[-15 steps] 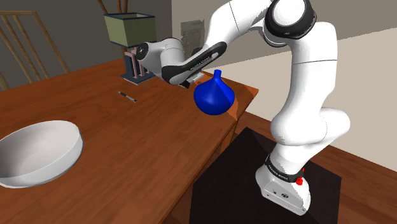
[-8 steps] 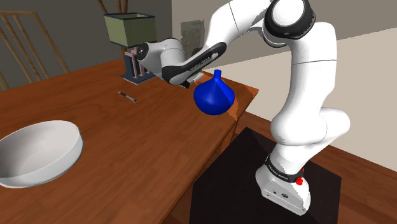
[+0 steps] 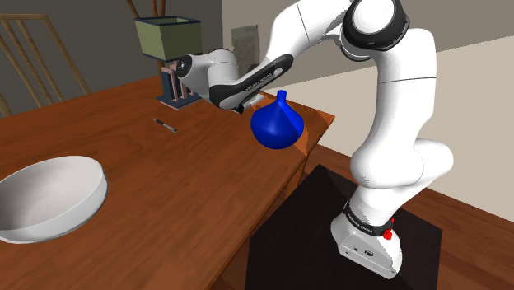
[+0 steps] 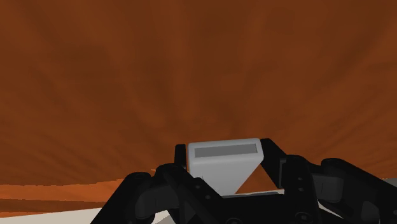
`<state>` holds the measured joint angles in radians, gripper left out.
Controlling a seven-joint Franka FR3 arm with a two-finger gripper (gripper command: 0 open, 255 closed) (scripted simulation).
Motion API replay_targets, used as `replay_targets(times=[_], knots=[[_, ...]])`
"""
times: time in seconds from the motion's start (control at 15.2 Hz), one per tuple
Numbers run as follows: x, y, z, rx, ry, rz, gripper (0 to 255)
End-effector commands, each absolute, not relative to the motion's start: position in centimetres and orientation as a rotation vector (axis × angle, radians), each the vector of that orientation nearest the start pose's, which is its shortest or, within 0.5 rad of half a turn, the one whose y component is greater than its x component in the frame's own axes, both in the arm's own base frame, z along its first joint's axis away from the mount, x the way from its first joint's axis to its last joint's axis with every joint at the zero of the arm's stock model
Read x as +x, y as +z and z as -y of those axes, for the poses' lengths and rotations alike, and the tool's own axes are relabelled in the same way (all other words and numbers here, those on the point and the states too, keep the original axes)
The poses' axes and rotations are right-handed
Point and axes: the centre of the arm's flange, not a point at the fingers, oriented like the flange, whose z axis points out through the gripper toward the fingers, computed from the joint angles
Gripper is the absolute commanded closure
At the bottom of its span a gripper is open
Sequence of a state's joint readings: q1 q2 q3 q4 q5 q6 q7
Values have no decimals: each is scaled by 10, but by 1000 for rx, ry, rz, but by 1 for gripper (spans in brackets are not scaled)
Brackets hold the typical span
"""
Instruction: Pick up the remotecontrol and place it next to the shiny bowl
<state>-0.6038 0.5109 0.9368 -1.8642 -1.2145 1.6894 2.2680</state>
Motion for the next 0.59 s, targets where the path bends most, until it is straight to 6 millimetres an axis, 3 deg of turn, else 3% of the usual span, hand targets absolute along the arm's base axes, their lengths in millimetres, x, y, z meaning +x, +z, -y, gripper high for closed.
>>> replay_targets(times=[0.0,0.53], knots=[[605,328,-66,1850,805,1673,255],[606,364,-65,1850,805,1673,255]])
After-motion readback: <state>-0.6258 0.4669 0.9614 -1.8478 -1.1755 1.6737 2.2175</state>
